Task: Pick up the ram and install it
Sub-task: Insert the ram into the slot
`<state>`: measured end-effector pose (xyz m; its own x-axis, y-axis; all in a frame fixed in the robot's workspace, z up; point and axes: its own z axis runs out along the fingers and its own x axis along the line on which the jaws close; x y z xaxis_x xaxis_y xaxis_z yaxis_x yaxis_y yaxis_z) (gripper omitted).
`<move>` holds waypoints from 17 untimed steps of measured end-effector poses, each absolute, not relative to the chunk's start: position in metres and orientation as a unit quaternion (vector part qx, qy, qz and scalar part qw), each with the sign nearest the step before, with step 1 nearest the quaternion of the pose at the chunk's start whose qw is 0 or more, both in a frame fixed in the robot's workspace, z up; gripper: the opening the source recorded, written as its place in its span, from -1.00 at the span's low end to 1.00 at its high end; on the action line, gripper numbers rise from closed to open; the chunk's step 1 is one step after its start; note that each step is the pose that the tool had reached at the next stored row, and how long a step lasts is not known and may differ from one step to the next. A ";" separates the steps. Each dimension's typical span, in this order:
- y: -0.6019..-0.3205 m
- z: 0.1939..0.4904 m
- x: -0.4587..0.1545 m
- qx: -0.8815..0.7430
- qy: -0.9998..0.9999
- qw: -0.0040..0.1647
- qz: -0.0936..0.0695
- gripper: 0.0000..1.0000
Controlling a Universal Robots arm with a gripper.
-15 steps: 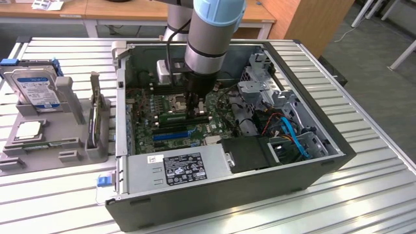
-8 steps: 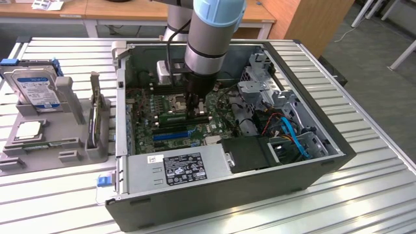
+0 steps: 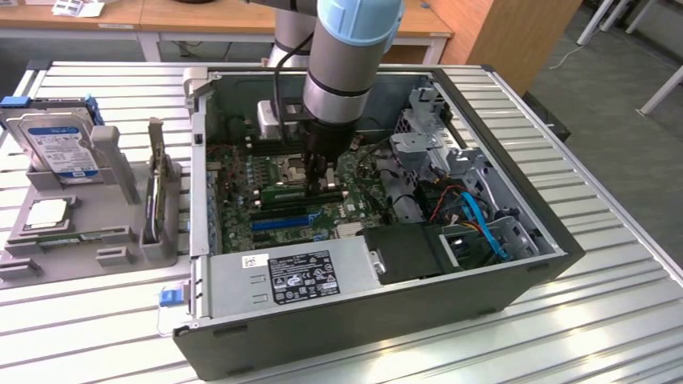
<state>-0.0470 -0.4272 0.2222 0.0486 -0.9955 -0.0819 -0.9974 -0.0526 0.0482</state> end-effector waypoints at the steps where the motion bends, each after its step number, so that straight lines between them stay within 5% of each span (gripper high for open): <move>1: -0.427 0.222 -0.047 -0.724 0.688 0.011 0.046 -0.73; 17: -0.427 0.221 -0.046 -0.722 0.690 0.011 0.046 -0.73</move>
